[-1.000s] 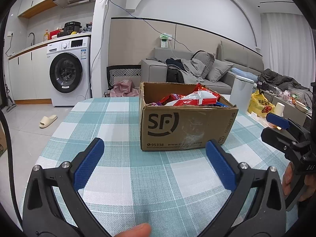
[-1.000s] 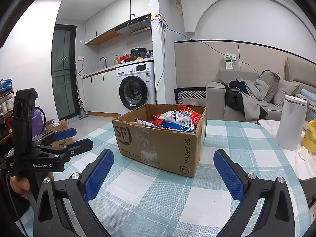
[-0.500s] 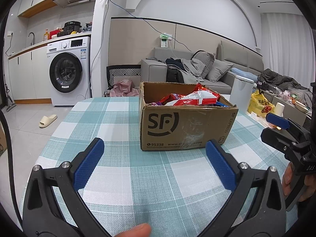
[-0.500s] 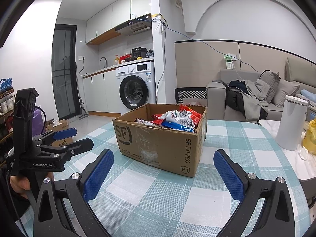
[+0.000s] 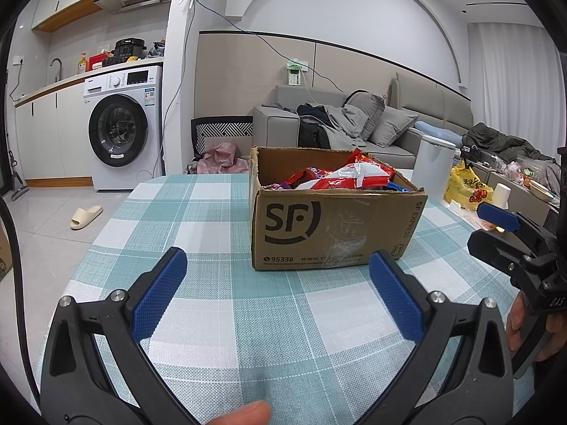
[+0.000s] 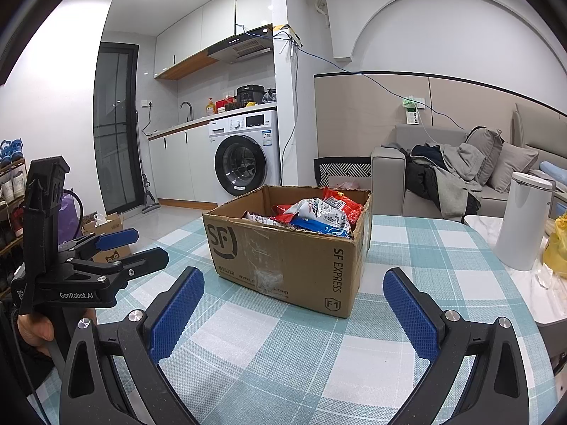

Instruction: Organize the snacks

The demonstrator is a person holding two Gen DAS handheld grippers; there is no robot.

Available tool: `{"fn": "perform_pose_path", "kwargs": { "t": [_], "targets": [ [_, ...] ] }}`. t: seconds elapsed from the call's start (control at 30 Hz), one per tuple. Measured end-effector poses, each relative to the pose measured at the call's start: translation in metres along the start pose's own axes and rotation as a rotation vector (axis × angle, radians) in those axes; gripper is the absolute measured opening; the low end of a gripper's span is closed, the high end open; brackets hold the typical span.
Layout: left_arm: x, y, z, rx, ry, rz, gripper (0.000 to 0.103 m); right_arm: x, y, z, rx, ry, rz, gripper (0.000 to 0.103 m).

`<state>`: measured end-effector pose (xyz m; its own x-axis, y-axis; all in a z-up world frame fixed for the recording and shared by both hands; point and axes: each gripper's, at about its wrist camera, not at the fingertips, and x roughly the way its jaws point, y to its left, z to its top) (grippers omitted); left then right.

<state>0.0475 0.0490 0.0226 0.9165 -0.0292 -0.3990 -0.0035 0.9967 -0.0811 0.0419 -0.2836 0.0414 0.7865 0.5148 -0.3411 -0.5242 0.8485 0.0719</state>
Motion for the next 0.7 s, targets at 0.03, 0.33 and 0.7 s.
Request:
{"fn": "perform_pose_path", "kwargs": {
  "t": [0.03, 0.33, 0.7],
  "targets": [
    [-0.0009, -0.0003, 0.0002, 0.000, -0.001, 0.000, 0.103, -0.0002, 0.0004, 0.0000, 0.000, -0.001, 0.000, 0.103],
    [-0.0007, -0.0004, 0.0002, 0.001, -0.001, -0.001, 0.103, 0.0000, 0.0006, -0.0001, -0.001, -0.001, -0.001, 0.103],
    [-0.0005, -0.0003, -0.0006, -0.001, 0.000, -0.007, 0.103, 0.0022, 0.0014, 0.0003, -0.010, 0.002, 0.004, 0.103]
  ]
}}
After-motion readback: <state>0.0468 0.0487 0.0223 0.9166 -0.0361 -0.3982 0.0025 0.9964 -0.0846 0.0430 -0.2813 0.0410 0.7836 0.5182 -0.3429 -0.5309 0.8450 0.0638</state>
